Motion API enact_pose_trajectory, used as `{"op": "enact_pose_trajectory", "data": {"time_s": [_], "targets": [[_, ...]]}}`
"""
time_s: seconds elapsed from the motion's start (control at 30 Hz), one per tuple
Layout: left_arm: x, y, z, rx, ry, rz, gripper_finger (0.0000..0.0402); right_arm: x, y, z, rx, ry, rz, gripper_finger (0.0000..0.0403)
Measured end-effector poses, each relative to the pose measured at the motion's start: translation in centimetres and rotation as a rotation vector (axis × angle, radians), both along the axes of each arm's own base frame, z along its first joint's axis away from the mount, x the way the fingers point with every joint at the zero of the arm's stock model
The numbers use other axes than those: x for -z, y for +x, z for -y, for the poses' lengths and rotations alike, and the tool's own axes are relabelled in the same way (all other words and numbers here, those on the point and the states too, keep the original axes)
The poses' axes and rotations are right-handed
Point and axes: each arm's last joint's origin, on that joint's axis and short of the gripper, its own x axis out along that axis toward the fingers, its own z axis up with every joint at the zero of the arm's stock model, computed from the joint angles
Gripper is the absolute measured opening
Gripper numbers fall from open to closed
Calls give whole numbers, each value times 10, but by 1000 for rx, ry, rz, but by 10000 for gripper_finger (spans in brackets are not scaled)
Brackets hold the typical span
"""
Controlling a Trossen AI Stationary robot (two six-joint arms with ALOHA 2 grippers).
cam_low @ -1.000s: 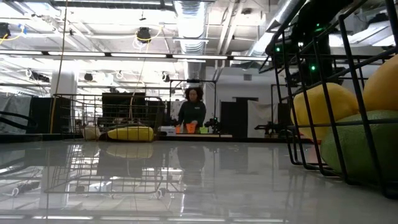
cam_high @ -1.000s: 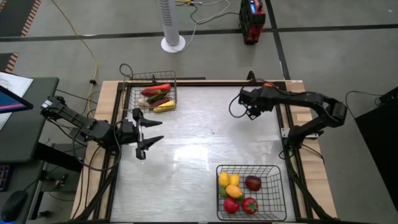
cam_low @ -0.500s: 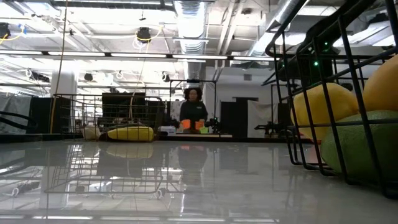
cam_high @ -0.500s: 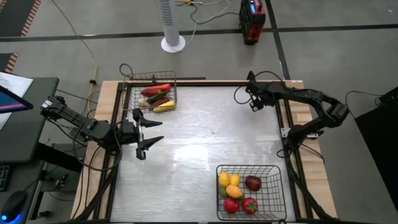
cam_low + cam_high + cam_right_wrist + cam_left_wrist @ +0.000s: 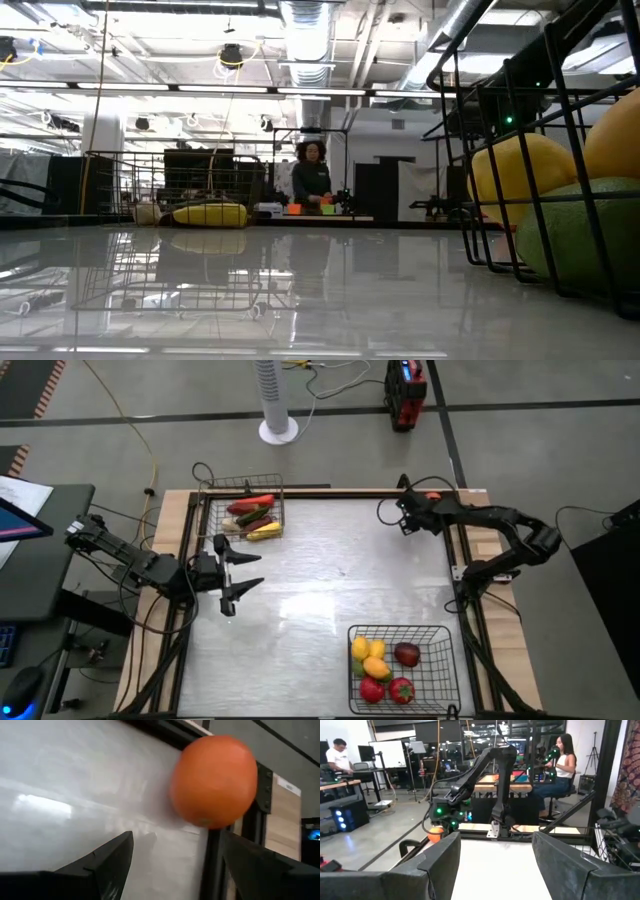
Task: Sort produce into baskets
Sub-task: Move the bottom wire basket to the center of the table
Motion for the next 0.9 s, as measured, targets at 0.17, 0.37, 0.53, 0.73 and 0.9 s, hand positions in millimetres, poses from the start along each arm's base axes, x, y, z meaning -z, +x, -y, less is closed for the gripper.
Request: {"op": "enact_pose_trajectory", "data": {"time_s": [0.17, 0.37, 0.53, 0.73, 0.9], "targets": [[0, 0, 0, 0, -3, 1, 235, -4, 4, 6, 15, -73, 70, 326], [2, 0, 0, -2, -15, -18, 235, -22, -5, 3, 108, -201, 90, 326], [4, 0, 0, -3, -27, -30, 235, -32, -10, 0, 96, -221, 197, 326], [4, 0, 0, -5, -42, -25, 235, -32, -14, -10, 95, -248, 259, 326], [4, 0, 0, -6, -43, -24, 235, -28, -14, -11, 167, -288, 355, 326]]}}
